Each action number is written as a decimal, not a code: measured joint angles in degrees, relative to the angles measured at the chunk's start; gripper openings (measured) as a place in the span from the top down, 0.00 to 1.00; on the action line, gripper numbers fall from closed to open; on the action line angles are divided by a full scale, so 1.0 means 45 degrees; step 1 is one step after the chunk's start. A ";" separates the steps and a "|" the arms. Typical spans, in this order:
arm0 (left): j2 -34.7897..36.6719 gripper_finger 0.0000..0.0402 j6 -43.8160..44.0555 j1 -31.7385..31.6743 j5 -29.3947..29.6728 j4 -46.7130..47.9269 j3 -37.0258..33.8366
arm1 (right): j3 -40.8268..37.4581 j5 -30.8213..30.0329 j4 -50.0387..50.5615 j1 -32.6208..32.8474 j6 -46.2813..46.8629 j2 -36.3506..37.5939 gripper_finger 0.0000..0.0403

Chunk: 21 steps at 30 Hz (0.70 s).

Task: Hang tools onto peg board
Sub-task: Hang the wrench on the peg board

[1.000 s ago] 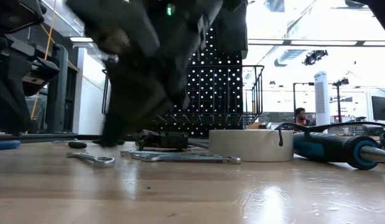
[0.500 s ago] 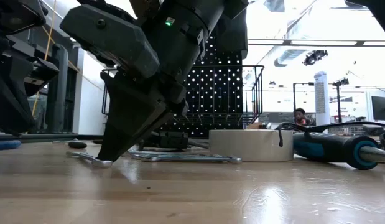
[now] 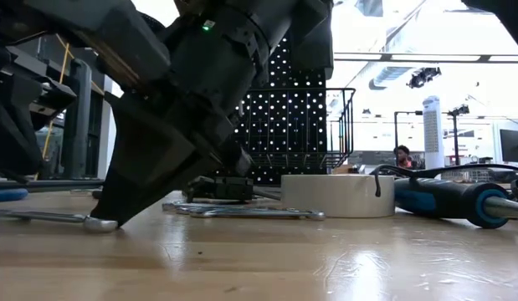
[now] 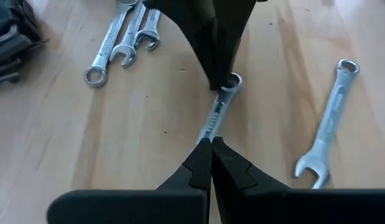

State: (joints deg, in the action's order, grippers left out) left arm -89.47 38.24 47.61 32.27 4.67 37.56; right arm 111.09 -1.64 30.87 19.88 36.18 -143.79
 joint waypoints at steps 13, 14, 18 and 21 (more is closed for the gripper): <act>-0.1202 1.00 -0.2929 -0.0236 0.0006 -0.0174 -0.0072 | -0.0015 0.0167 -0.0107 -0.0024 0.0242 -0.0006 1.00; -0.1222 1.00 -0.3198 -0.0288 0.0000 -0.0125 -0.0018 | -0.0015 0.0187 -0.0107 -0.0024 0.0245 -0.0015 1.00; -0.1169 1.00 -0.4296 -0.0350 -0.0024 -0.0019 0.0232 | -0.0015 0.0042 -0.0140 -0.0015 0.0657 -0.0047 1.00; -0.1002 1.00 -0.5237 -0.0335 0.0005 0.0139 0.0577 | -0.0015 0.0021 -0.0214 -0.0015 0.1039 -0.0058 1.00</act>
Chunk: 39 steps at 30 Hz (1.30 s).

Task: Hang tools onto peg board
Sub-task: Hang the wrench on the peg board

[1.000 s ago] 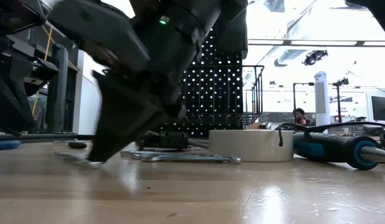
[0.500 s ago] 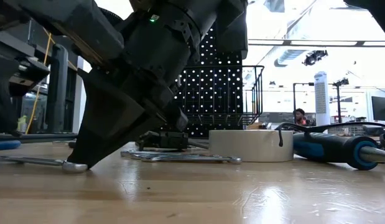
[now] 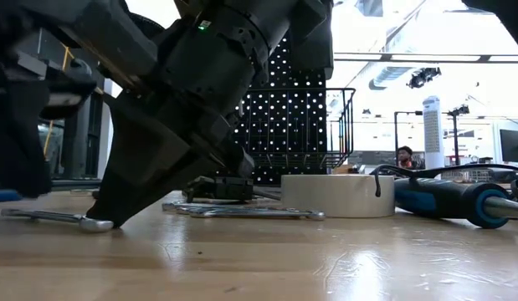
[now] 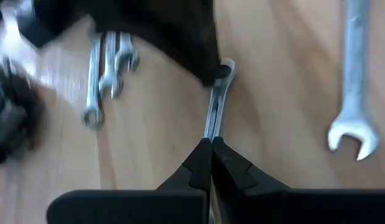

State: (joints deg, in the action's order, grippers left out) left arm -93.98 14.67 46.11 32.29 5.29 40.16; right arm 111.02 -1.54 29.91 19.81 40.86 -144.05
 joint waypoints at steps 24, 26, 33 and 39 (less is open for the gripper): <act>0.0104 1.00 0.0832 0.0243 0.0023 0.3305 0.1409 | 0.3284 -0.0712 0.2487 -0.0058 -0.2605 -0.0408 1.00; 0.0104 1.00 0.0832 0.0339 0.0015 0.3310 0.1409 | 0.3693 -0.0603 0.2535 -0.0063 -0.2916 -0.0423 1.00; 0.0104 1.00 0.1298 0.0512 0.0013 0.3346 0.1409 | 0.4456 -0.0655 0.3097 -0.0047 -0.3524 -0.0374 1.00; 0.0104 1.00 0.1382 0.0524 0.0012 0.3352 0.1409 | 0.3388 -0.0418 0.2782 -0.0049 -0.3414 -0.0374 1.00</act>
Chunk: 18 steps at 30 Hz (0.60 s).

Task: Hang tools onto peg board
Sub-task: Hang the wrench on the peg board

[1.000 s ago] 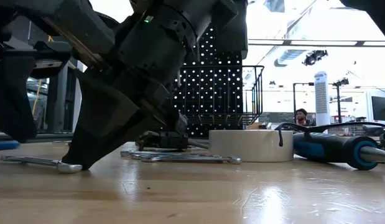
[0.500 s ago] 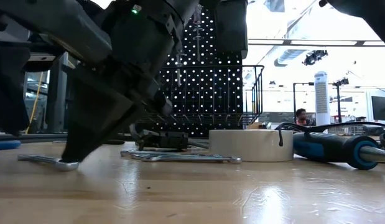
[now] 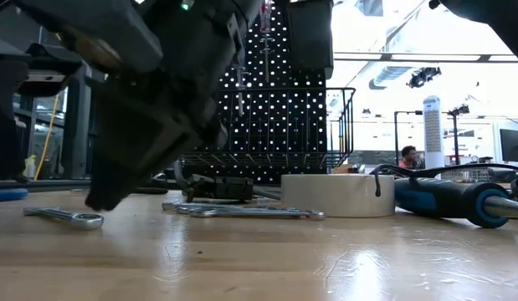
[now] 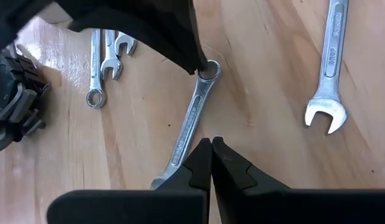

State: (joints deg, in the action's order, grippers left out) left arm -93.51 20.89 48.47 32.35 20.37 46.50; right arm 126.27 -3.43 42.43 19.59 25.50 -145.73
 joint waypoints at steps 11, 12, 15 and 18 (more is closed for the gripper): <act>0.0000 1.00 0.0252 0.0085 0.0051 -0.0012 0.0000 | -0.0306 -0.0052 -0.0416 0.0009 0.0495 0.0049 1.00; 0.0000 1.00 0.0288 0.0117 0.0052 -0.0010 0.0000 | -0.0285 -0.0118 -0.0421 0.0005 0.0384 0.0049 1.00; 0.0000 1.00 0.0338 0.0170 0.0056 -0.0011 0.0000 | -0.0447 -0.0206 -0.0361 -0.0010 0.0381 0.0049 1.00; 0.0000 1.00 0.0315 0.0227 0.0055 0.0000 0.0000 | -0.0978 -0.0283 -0.0508 -0.0010 0.0801 0.0114 1.00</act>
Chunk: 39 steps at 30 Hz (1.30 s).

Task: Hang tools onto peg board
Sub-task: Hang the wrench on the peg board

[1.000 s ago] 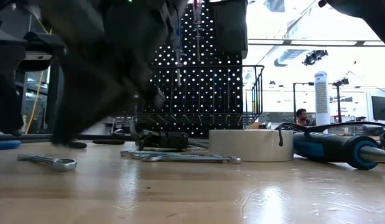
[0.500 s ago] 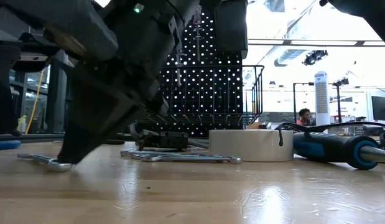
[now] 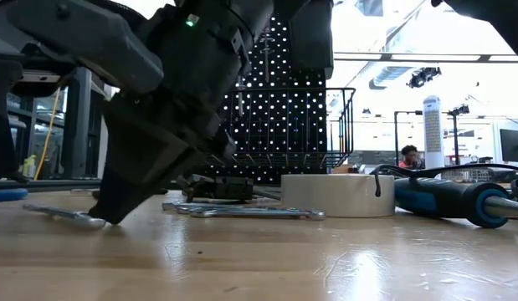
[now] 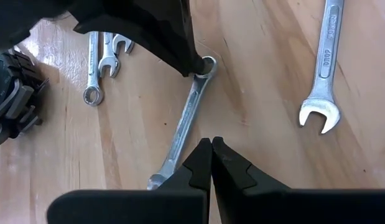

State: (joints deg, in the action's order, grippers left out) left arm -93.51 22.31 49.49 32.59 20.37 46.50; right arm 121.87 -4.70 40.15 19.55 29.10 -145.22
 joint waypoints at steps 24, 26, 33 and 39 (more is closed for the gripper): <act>0.0336 0.96 -0.1889 -0.0292 -0.2224 0.0612 -0.0007 | -0.0992 0.0523 -0.0509 0.0004 0.0863 0.0273 1.00; 0.0952 0.93 -0.2143 -0.0355 -0.2807 0.1033 0.0127 | -0.1034 0.0598 0.0033 -0.0010 0.0563 0.0494 1.00; 0.3382 0.79 -0.2853 -0.0985 -0.3901 0.1169 0.0367 | -0.1094 0.0563 0.2771 0.0192 0.0142 0.1661 1.00; 0.2870 0.65 -0.5614 -0.1837 -0.4682 0.0690 0.0248 | -0.1089 0.0404 0.4801 0.1074 0.1540 0.2027 1.00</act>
State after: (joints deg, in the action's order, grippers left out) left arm -80.60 -2.95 41.22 11.52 23.48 47.62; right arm 116.97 -2.88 61.75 24.38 36.03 -136.10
